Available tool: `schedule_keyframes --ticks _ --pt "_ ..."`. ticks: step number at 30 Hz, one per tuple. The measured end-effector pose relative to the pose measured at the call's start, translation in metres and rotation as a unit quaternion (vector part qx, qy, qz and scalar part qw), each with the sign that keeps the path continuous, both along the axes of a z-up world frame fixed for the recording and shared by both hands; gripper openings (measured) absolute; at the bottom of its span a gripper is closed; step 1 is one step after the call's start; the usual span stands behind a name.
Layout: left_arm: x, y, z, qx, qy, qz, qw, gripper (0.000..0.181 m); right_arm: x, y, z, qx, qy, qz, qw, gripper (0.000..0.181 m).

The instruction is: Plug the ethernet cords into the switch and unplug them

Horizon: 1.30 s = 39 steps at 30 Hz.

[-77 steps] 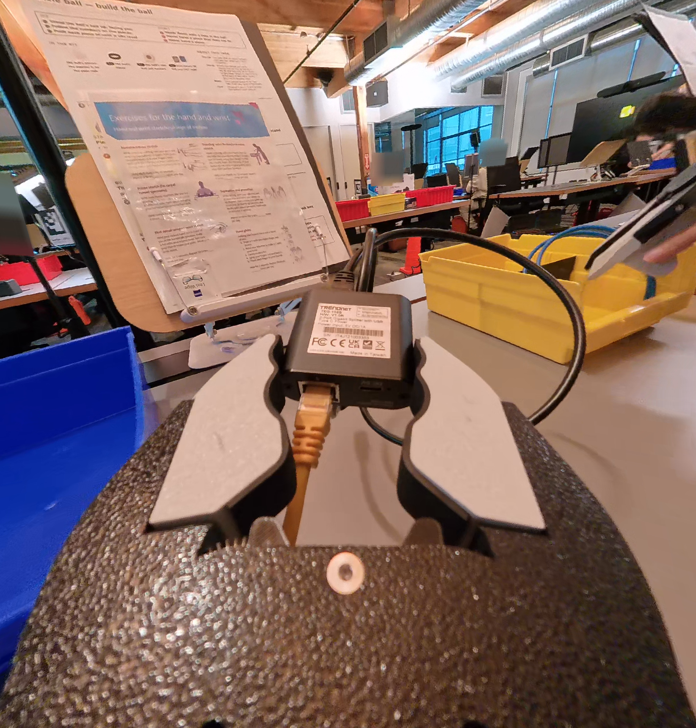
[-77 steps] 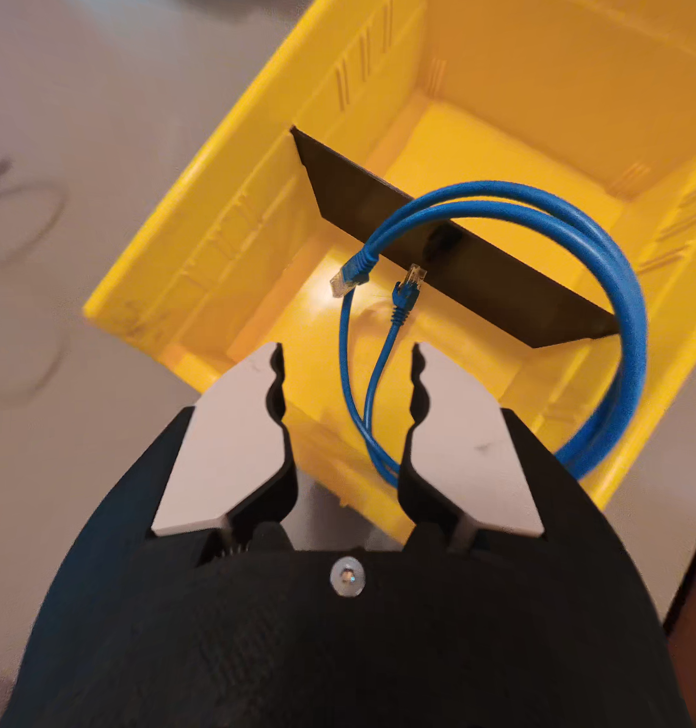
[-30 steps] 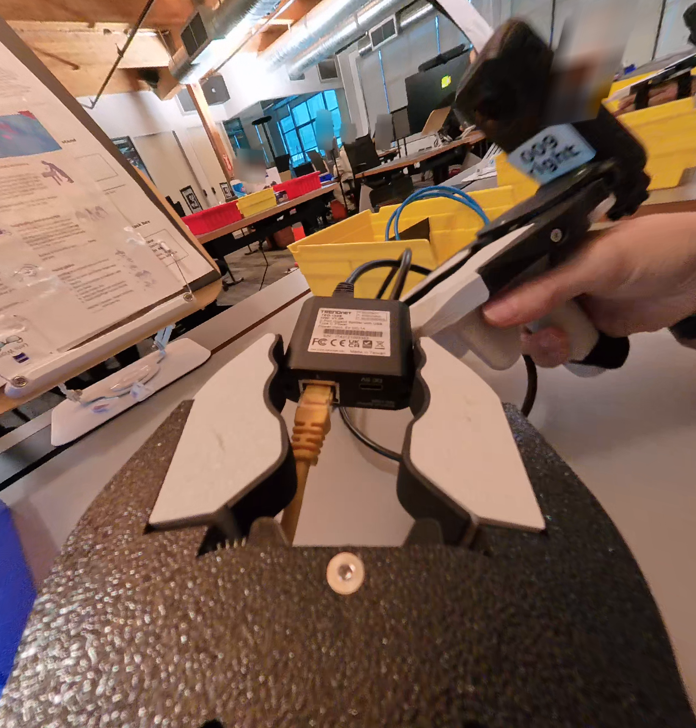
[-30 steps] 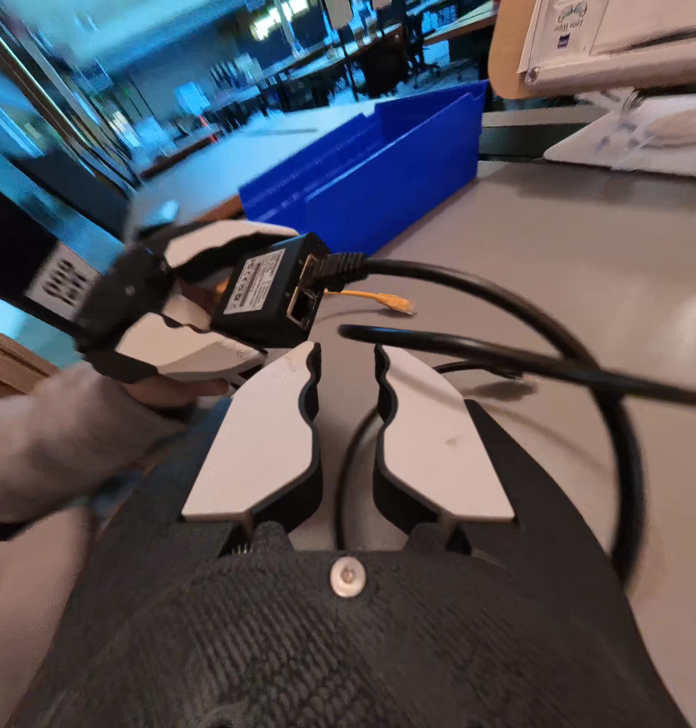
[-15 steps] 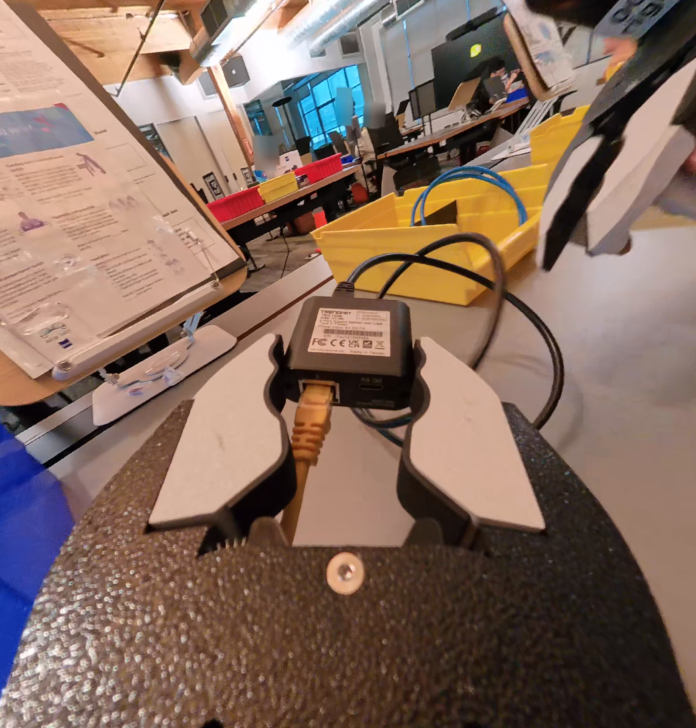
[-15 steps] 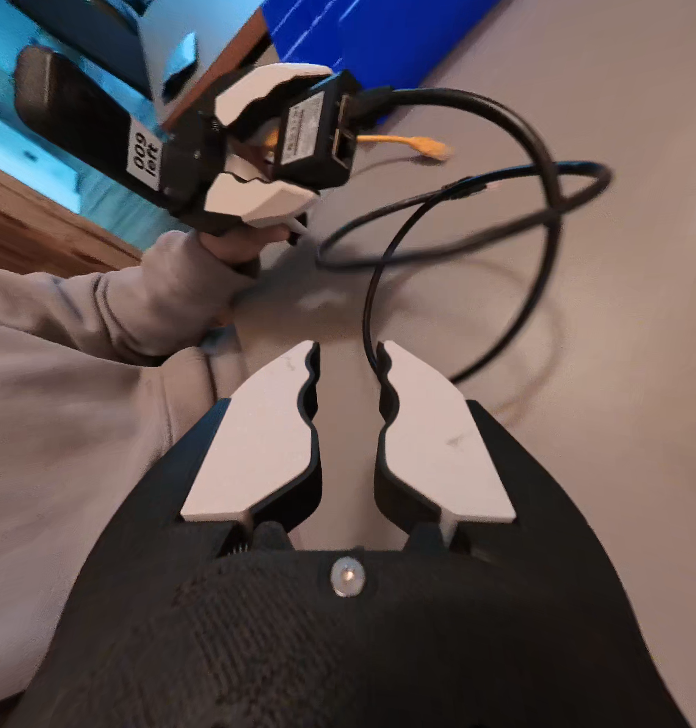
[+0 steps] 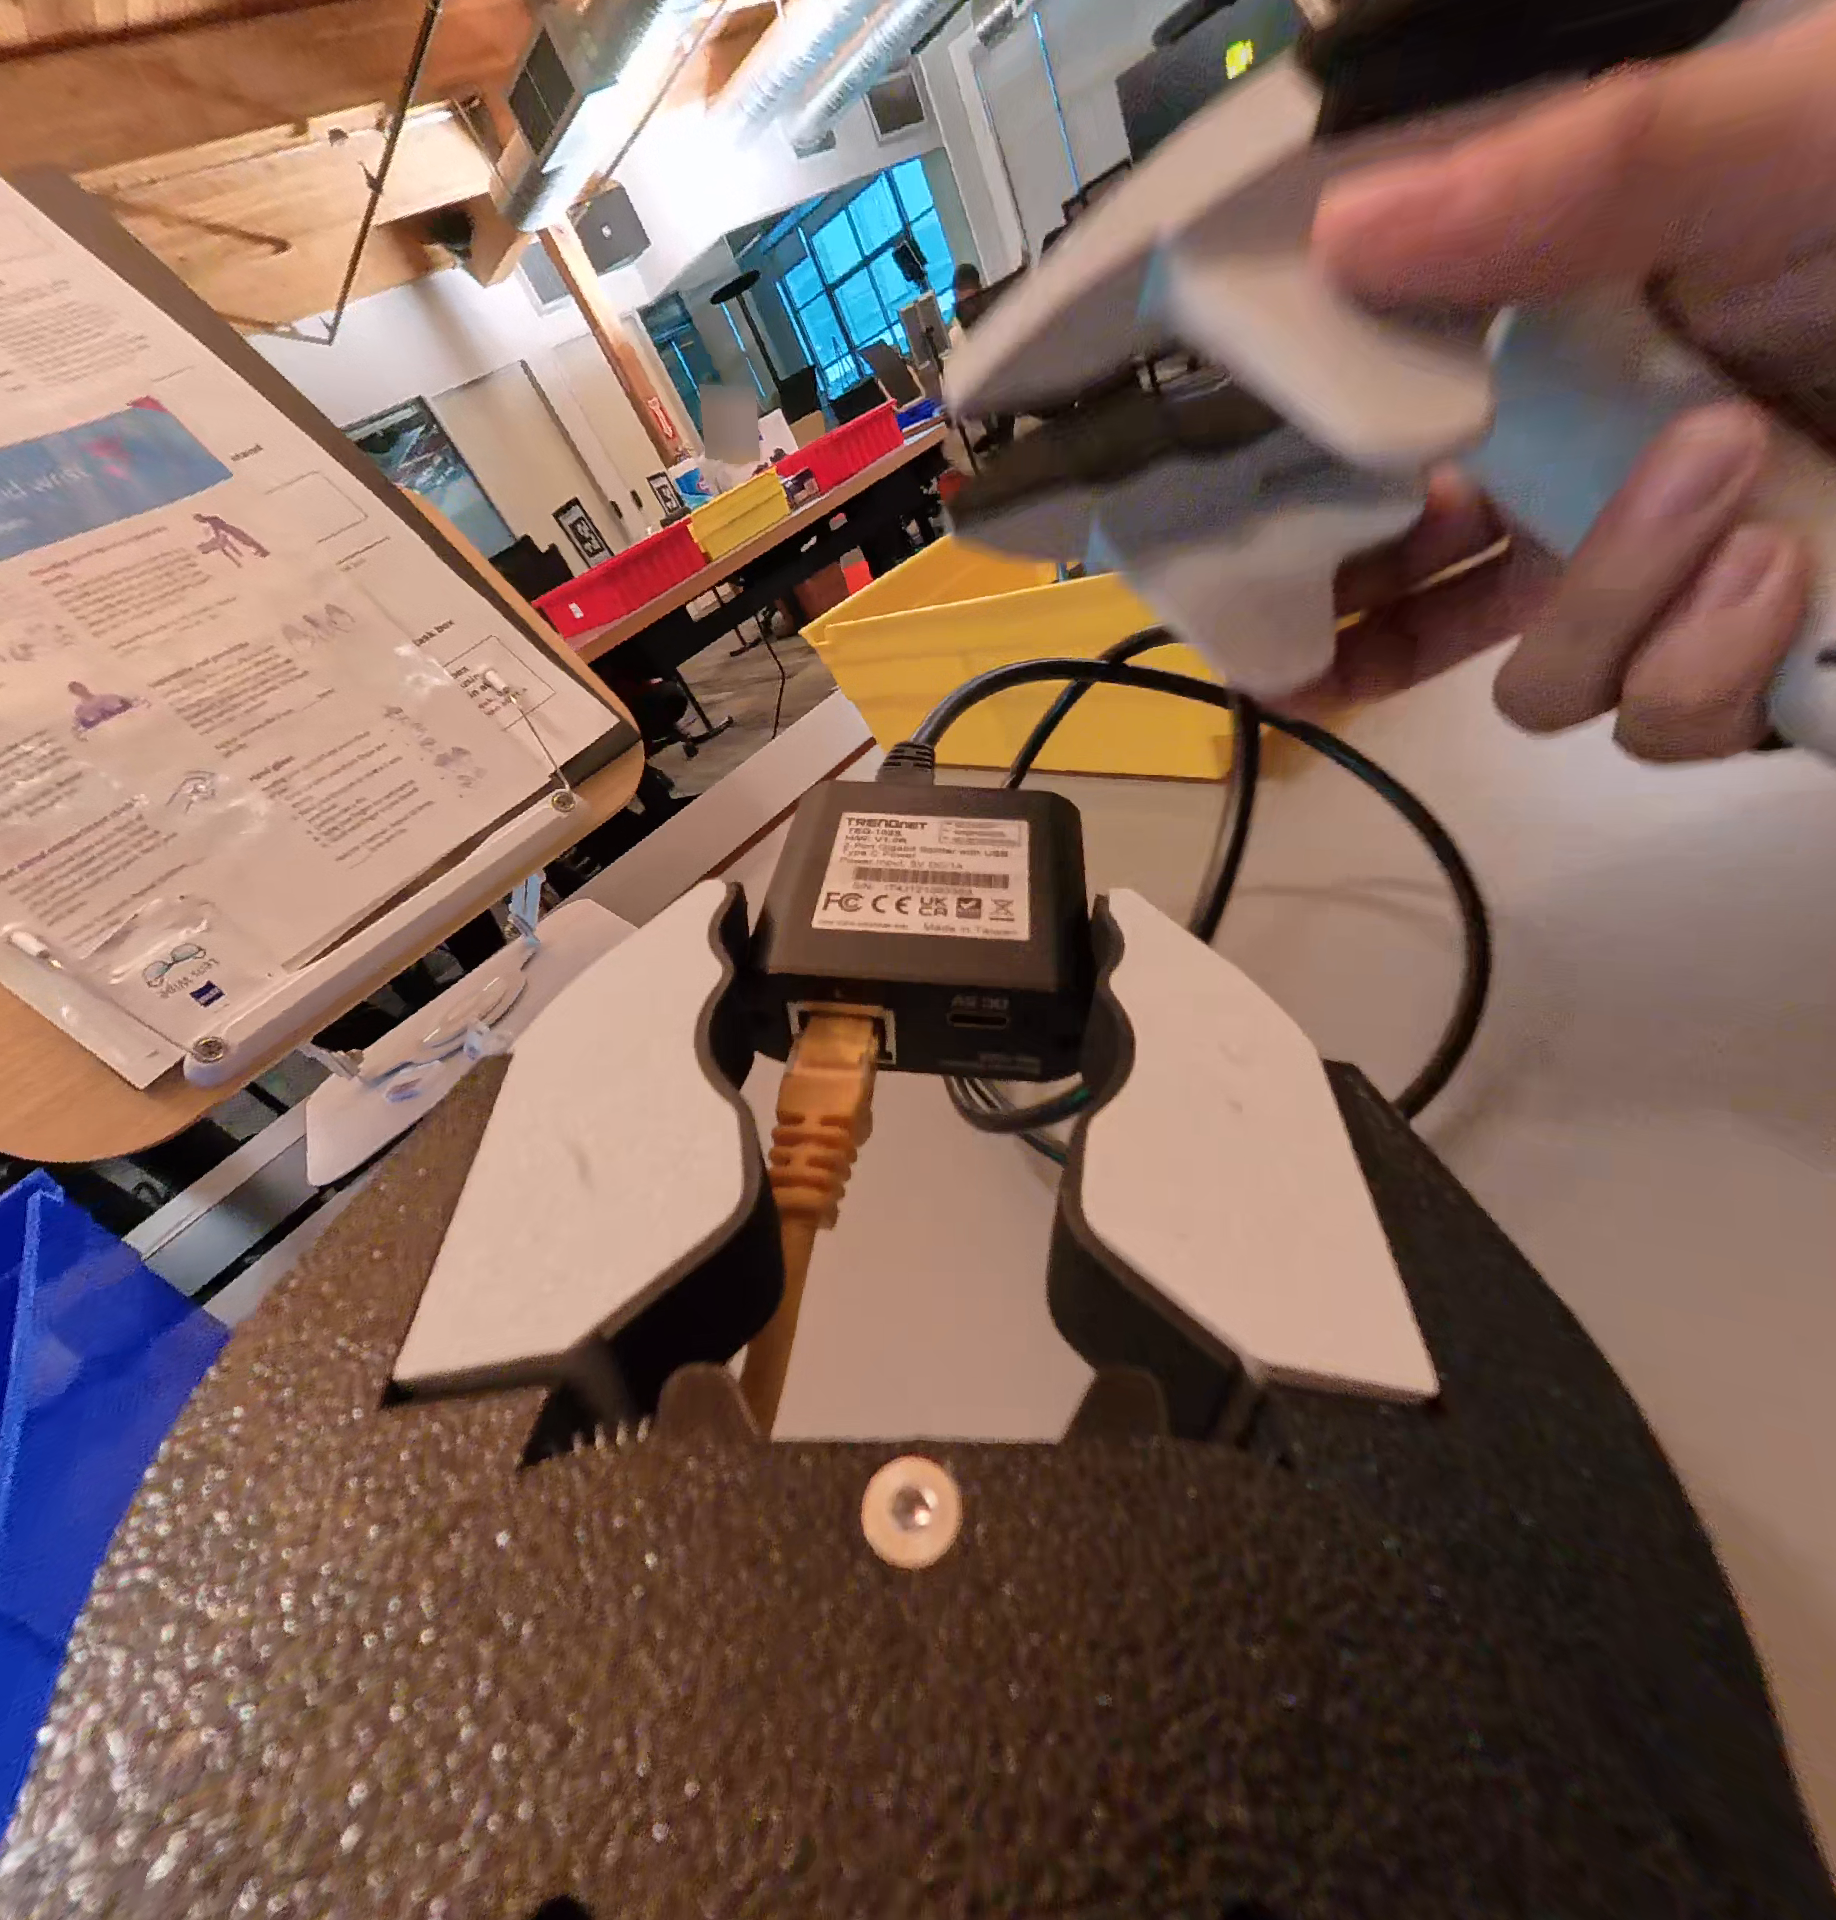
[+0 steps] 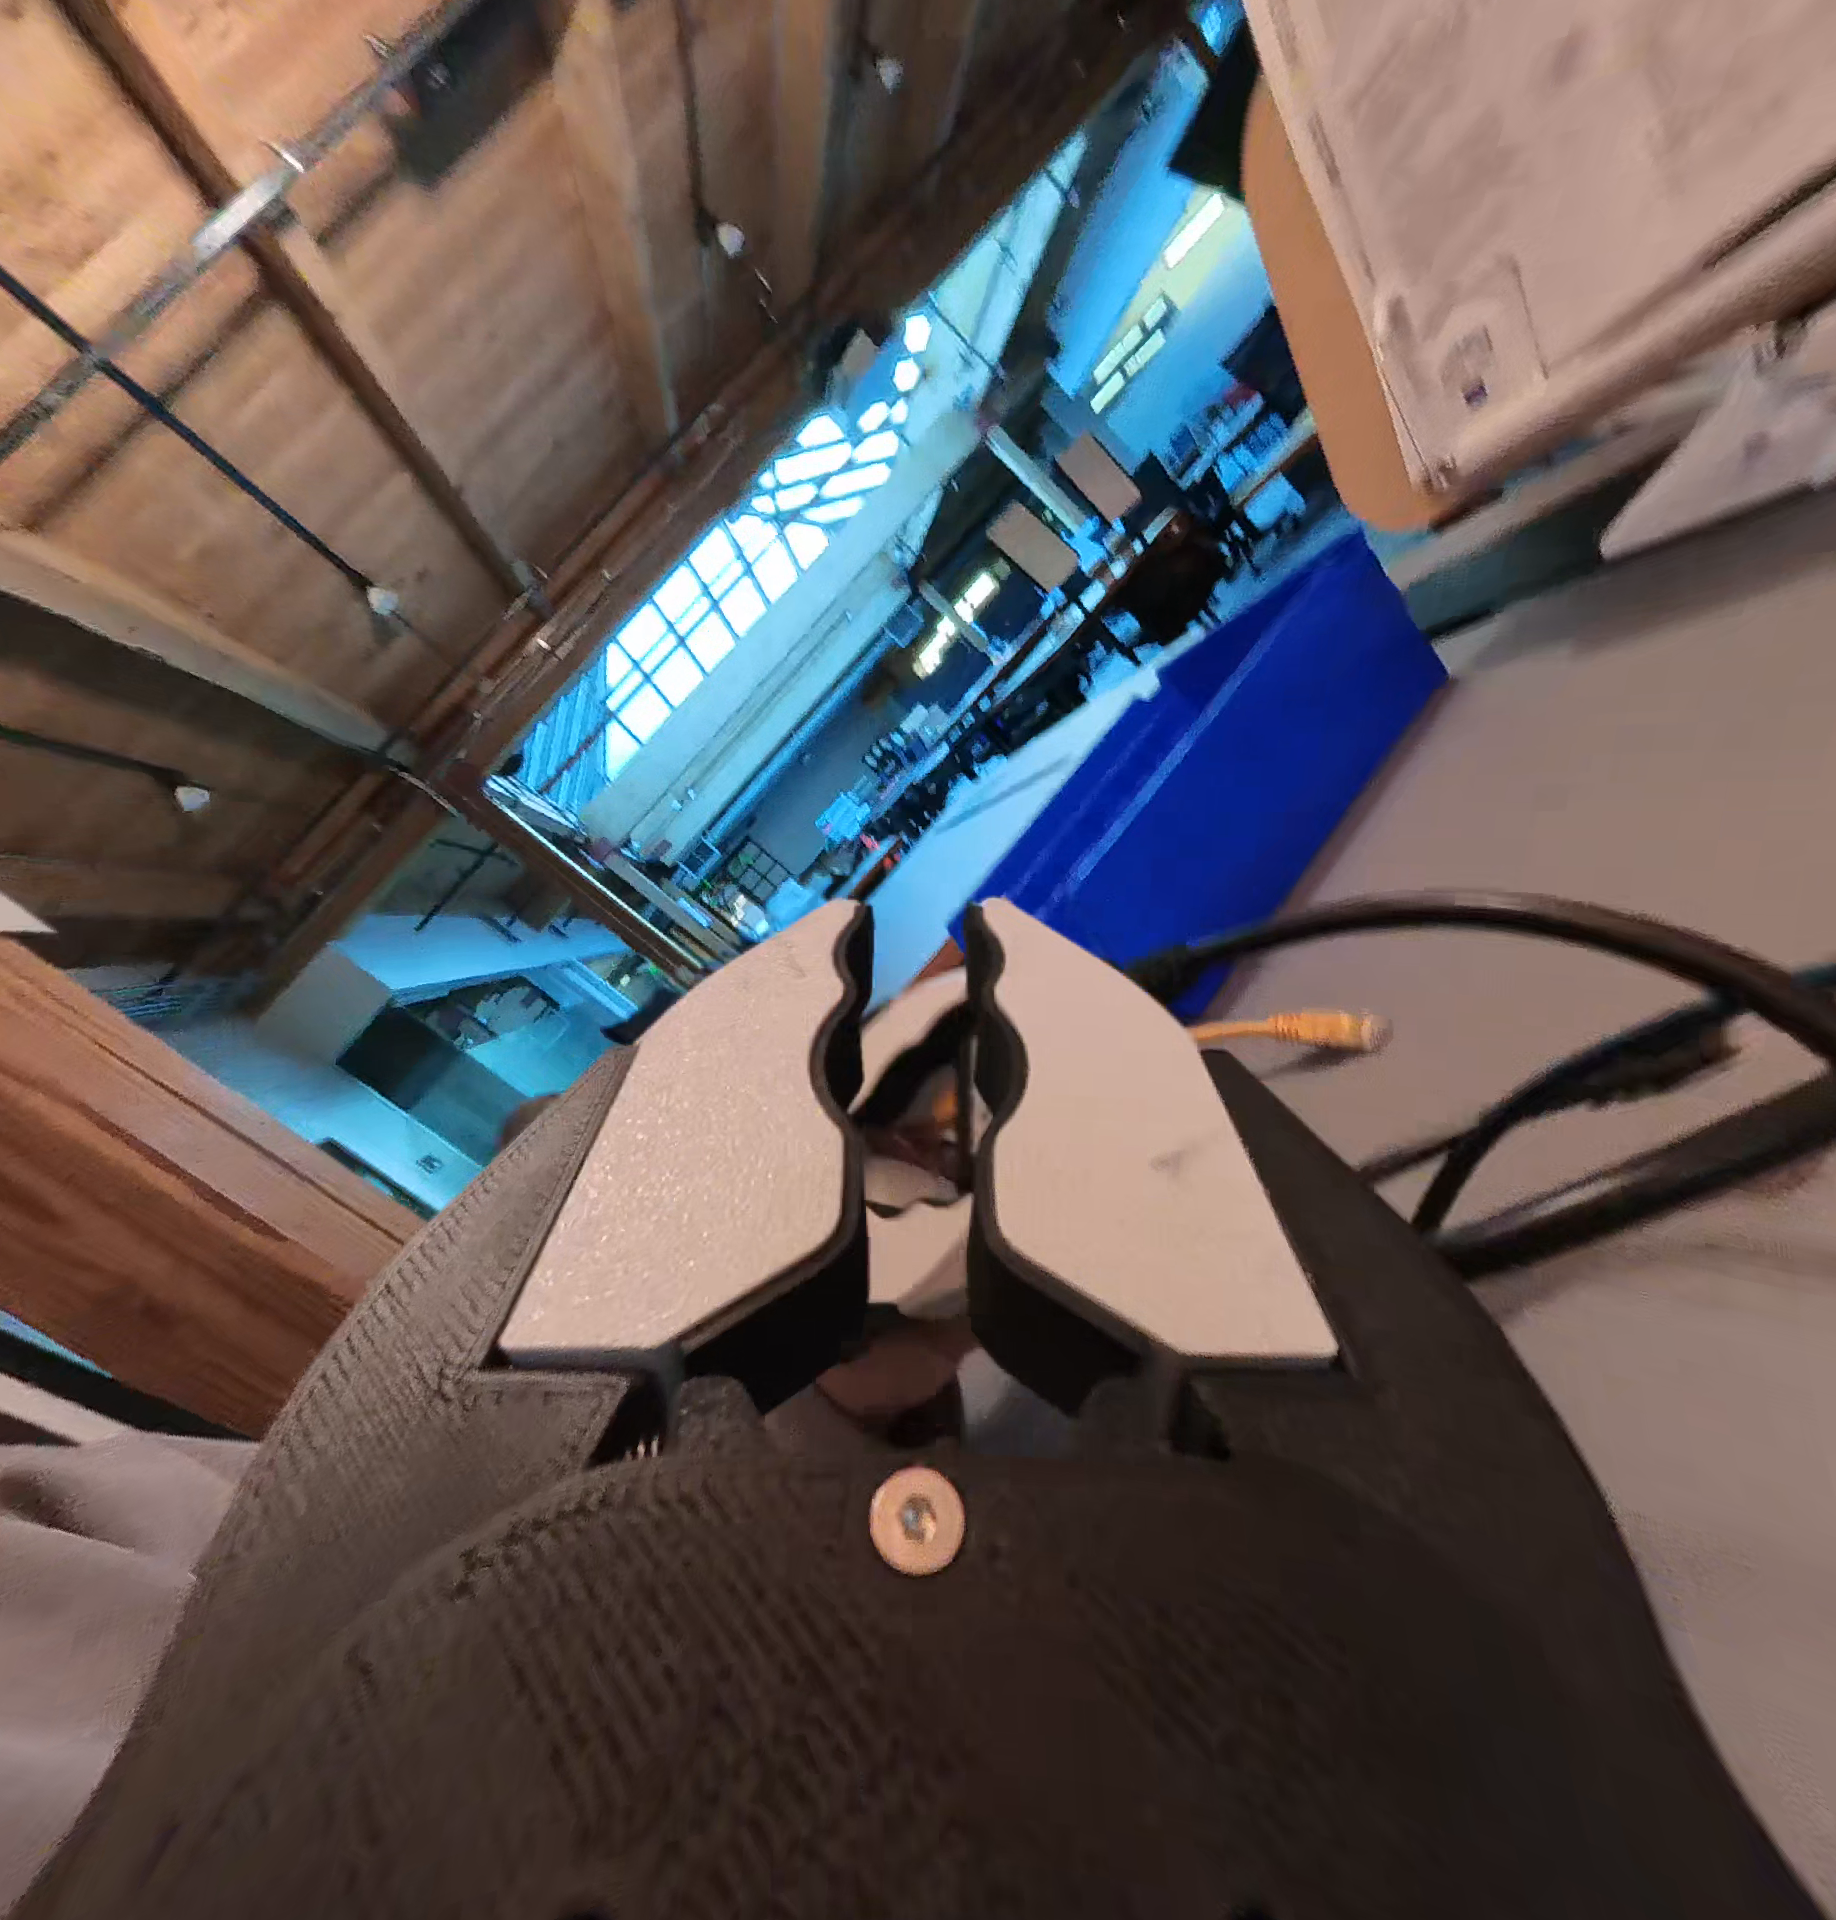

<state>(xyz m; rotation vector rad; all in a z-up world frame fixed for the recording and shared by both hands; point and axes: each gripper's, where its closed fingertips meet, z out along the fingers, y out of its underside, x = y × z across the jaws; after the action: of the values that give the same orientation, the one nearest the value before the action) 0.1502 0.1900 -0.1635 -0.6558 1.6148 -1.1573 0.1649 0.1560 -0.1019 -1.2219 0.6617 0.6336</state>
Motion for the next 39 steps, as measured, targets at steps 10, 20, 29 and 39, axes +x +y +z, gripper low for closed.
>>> schedule_keyframes --ticks 10,20,29,39 --pt "-0.002 0.0 0.003 -0.051 -0.002 -0.011 0.999 0.061 0.004 0.019 -0.053 -0.066 0.037 -0.004 0.997 0.01" --pt "-0.002 -0.002 0.002 -0.093 0.004 -0.025 0.995 0.061 0.002 0.026 -0.066 -0.006 0.149 0.029 0.988 0.039" --pt "-0.003 -0.008 0.001 -0.103 0.009 -0.044 0.994 0.061 -0.003 0.026 -0.057 0.074 0.204 0.07 0.974 0.021" --pt "-0.001 -0.009 -0.007 -0.069 0.019 -0.031 0.997 0.061 0.0 0.025 -0.061 0.088 0.187 0.042 0.977 0.013"
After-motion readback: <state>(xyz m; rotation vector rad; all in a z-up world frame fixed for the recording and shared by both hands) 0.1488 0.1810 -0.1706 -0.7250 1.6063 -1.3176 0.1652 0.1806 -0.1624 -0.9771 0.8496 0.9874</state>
